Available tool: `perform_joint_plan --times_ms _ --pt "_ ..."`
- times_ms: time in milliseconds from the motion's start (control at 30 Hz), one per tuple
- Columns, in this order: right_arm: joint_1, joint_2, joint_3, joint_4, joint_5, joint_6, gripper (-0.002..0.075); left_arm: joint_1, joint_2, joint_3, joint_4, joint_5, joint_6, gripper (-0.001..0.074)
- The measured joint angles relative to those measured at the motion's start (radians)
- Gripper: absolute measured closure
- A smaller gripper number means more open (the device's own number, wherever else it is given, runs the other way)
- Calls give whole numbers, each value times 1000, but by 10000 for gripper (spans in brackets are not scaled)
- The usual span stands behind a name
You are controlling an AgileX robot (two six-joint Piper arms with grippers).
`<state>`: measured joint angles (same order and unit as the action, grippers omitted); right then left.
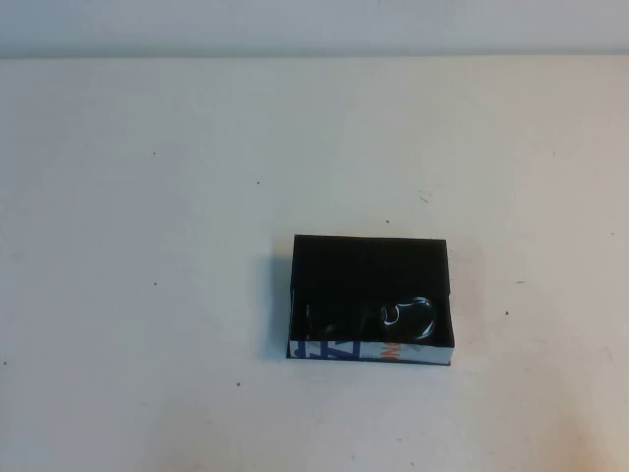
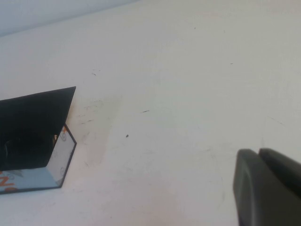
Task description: Take glasses out of glasses case
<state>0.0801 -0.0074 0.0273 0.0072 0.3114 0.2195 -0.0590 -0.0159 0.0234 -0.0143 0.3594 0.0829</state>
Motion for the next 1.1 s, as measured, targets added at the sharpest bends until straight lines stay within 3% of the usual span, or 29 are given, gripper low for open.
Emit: perform_joint_plan --times_ms 1100 --pt "0 0 0 19 0 0 744 0 0 0 0 0 0 740"
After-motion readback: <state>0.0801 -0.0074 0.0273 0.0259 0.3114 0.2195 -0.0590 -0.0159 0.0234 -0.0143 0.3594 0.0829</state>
